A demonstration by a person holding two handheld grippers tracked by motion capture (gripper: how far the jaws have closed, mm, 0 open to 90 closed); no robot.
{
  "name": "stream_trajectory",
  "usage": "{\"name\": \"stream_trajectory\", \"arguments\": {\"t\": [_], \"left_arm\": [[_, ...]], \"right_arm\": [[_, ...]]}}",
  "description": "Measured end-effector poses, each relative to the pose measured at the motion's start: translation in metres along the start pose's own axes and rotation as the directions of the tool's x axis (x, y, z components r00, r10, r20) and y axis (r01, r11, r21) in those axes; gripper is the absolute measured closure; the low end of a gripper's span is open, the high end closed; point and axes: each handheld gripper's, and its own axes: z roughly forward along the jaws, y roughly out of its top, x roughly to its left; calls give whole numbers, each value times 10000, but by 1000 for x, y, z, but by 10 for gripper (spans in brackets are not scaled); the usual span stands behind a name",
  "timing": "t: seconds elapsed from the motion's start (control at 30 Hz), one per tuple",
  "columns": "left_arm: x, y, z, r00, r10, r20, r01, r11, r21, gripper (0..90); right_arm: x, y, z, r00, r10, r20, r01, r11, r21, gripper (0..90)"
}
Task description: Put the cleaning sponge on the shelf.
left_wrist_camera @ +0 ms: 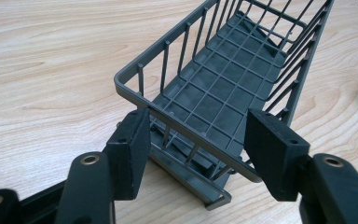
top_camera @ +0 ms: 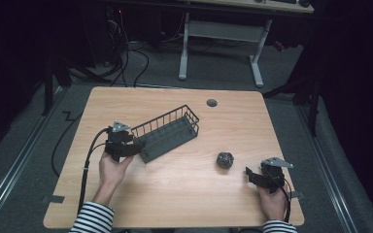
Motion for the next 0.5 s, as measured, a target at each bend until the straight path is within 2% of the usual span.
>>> {"name": "stream_trajectory", "arguments": {"t": [0.5], "left_arm": [[-15,1,3,9990,219,381,-221,9997,40,425]], "right_arm": [[0,0,0,10000,-15,-5,15,10000,-3,322]]}}
